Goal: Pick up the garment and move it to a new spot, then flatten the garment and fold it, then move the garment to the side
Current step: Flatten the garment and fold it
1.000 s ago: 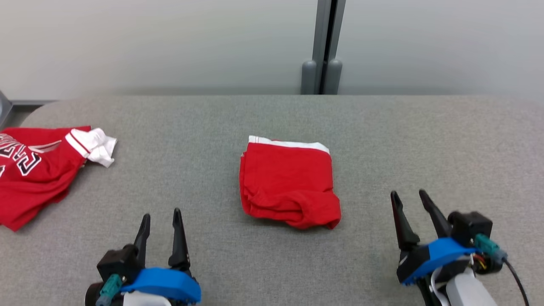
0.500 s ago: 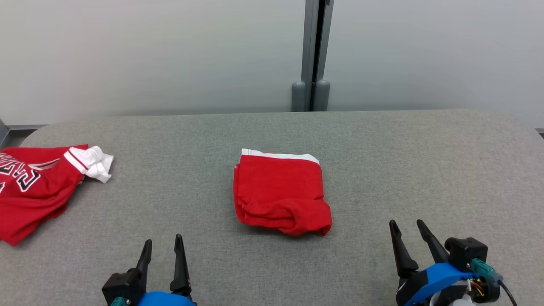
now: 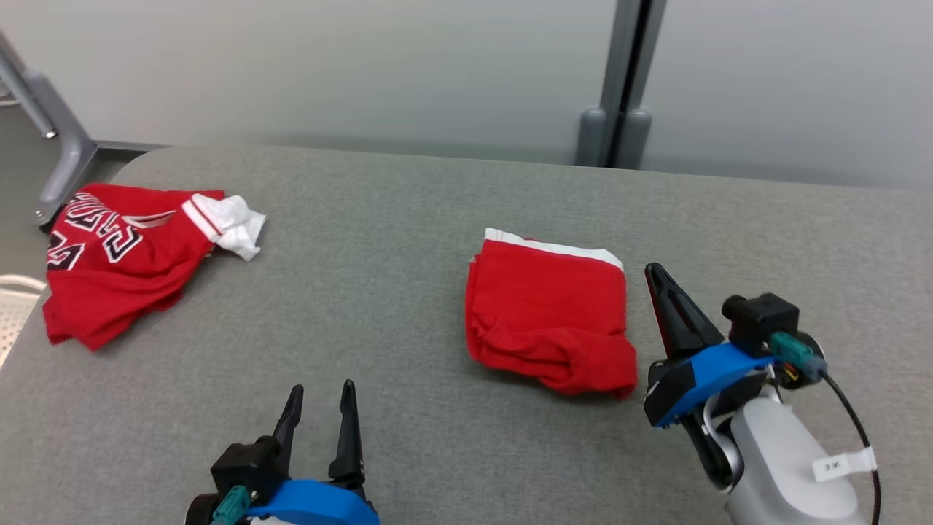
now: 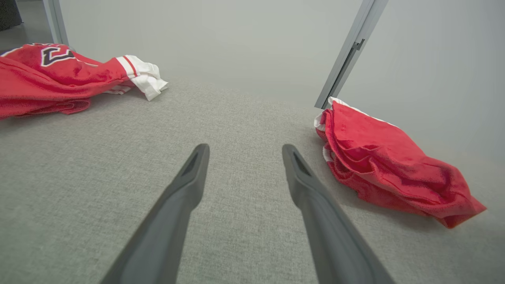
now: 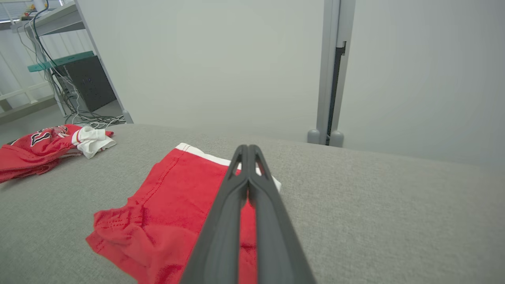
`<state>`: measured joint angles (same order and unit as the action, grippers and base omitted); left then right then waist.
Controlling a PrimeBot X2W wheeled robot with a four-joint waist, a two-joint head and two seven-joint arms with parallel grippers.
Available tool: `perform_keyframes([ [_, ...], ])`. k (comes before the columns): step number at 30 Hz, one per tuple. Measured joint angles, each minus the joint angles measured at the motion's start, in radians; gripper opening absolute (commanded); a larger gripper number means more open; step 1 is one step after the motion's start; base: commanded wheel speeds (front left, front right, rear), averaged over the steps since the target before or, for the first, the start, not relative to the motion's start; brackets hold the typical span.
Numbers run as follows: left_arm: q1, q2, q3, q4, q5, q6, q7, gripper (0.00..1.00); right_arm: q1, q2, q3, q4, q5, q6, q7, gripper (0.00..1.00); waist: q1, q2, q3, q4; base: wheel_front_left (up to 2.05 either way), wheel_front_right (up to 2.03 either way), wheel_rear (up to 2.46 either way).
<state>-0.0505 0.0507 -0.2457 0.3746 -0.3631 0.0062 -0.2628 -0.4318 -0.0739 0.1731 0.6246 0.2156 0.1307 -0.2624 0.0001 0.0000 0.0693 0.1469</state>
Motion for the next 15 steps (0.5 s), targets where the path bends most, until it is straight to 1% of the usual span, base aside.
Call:
perform_keyframes([
  [5, -0.019, 0.0, -0.043, -0.012, -0.022, 0.009, 0.0, 1.0, -0.078, -0.033, 0.062, 0.076, 0.007, 0.0, 0.0, 0.0, 0.0, 0.0, 0.04, 0.076, 0.0, 0.0, 0.0],
  [8, -0.025, 0.0, -0.059, -0.017, -0.035, 0.012, 0.0, 1.0, -0.101, -0.055, 0.123, 0.123, 0.011, 0.0, 0.0, 0.0, 0.0001, 0.0, 0.068, 0.116, 0.0, 0.0, 0.0],
  [11, -0.035, 0.001, -0.067, -0.025, -0.045, 0.015, 0.0, 1.0, -0.107, -0.066, 0.209, 0.162, 0.027, 0.0, 0.0, 0.0, 0.0001, 0.0, 0.095, 0.148, 0.0, 0.0, 0.0],
  [15, -0.035, 0.001, -0.08, -0.03, -0.054, 0.02, 0.0, 1.0, -0.109, -0.085, 0.318, 0.18, 0.078, 0.0, 0.0, 0.0, 0.0001, 0.0001, 0.123, 0.173, 0.0, 0.0, 0.0],
])
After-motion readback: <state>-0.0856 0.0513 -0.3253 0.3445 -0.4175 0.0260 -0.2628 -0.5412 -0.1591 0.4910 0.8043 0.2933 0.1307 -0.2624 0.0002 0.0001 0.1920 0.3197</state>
